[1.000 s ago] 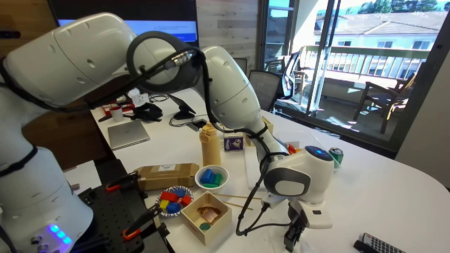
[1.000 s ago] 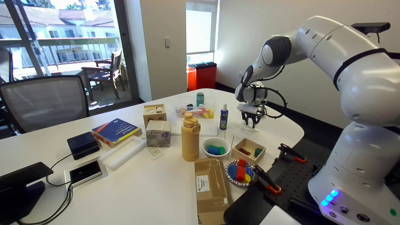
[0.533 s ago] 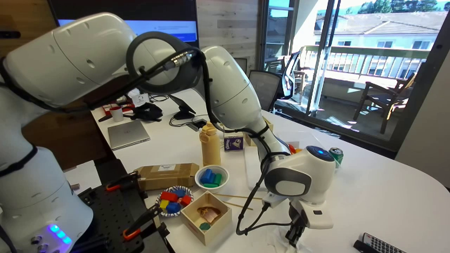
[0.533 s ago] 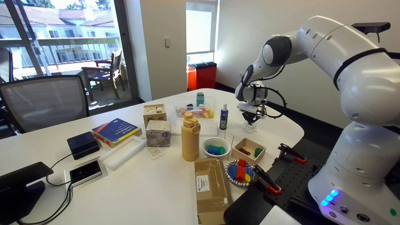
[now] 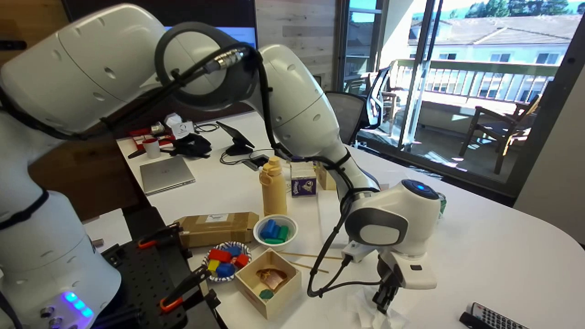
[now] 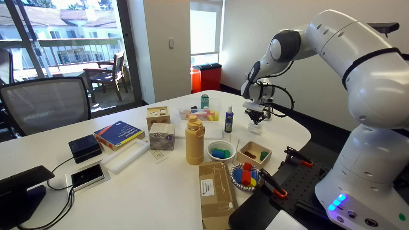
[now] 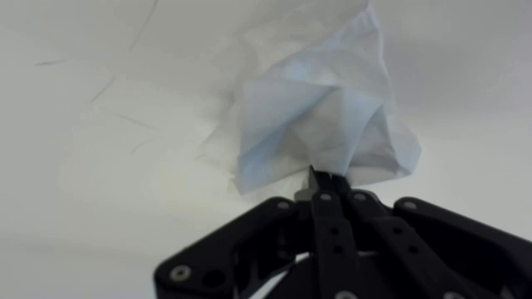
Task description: Pick up the white napkin on the right then set it back down table.
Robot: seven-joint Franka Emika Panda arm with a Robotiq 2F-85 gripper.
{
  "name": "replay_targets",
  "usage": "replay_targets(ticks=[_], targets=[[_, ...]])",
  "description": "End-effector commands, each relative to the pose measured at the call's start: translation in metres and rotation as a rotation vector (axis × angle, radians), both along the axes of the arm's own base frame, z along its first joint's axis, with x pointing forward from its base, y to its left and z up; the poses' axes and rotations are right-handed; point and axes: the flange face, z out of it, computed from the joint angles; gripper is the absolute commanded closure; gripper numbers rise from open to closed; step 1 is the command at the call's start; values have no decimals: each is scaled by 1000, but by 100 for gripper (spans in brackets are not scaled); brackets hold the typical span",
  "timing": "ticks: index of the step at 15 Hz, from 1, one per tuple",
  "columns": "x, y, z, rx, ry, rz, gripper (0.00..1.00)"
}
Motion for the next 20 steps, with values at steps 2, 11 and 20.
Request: replay_targets(ticks=[2,11,20], targets=[[-10,21,48,152,105,56,100],[-21,56,23,592,454,94,100],[-16,70,-68,761,572,97,100]])
